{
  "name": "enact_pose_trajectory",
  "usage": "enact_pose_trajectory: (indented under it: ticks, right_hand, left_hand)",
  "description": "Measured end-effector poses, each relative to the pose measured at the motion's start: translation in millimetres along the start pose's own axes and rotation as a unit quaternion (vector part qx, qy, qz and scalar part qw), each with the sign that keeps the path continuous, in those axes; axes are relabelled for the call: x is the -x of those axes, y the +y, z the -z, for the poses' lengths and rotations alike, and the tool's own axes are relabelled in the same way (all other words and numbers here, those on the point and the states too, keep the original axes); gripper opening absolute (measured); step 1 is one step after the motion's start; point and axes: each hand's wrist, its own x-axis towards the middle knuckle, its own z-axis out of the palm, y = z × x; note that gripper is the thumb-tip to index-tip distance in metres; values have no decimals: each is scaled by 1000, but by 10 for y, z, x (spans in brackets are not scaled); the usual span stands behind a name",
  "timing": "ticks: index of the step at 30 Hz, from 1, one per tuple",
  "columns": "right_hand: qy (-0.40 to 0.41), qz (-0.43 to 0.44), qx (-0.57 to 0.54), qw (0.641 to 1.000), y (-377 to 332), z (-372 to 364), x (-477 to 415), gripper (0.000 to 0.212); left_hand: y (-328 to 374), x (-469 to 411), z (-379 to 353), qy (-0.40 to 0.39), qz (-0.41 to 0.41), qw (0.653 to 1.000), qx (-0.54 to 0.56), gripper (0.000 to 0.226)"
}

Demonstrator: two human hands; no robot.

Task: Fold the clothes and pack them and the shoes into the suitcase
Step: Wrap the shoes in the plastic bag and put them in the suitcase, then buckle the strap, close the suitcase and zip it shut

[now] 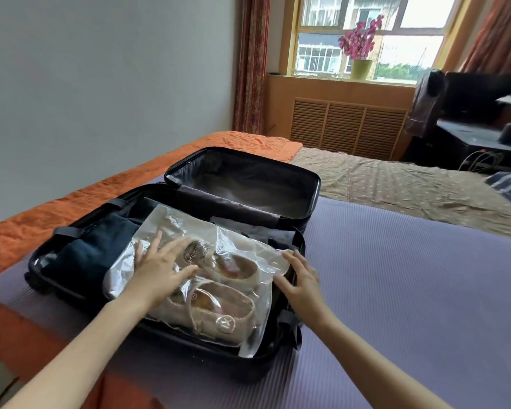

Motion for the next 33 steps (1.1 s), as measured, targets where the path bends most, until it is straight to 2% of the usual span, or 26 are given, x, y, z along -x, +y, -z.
enact_pose_trajectory:
  ticks: [3,6,8,11,13,15,17,19,22,25,29,33]
  right_hand:
    - [0,-92,-74,993,255,-124,271,72]
    - [-6,-188,-133,973,352,-236,336,92]
    - [-21,-241,-150,959,332,-242,313,91]
    - [-13,-263,-172,949,270,-240,282,90]
    - [-11,-274,-169,947,245,-251,255,90]
    - [-15,-279,-172,945,205,-259,262,87]
    - [-25,-269,-193,943,183,-242,268,84]
    - [-33,-239,-198,950,190,-205,258,72]
    - [-33,-220,-200,954,184,-155,233,58]
    - [-37,-217,-199,955,171,-105,210,69]
    - [-38,-214,-185,958,184,142,159,68]
    - [-26,-217,-167,961,354,634,183,67]
  left_hand:
    - [-19,214,-116,33,41,998,-39,57]
    - [-190,400,-222,111,144,983,2,48]
    - [-257,451,-262,154,205,965,56,46]
    - [-286,424,-237,250,212,941,84,53]
    - [-343,389,-138,283,253,919,105,58]
    - [-478,362,-96,267,336,889,159,70]
    - [-601,386,-111,240,406,841,264,84]
    - [-655,445,-179,214,403,819,348,90]
    - [-631,463,-163,183,393,816,383,84]
    - [-559,438,-63,167,387,826,375,76]
    - [-383,428,-10,171,366,832,381,67]
    - [78,441,-41,156,341,831,411,66]
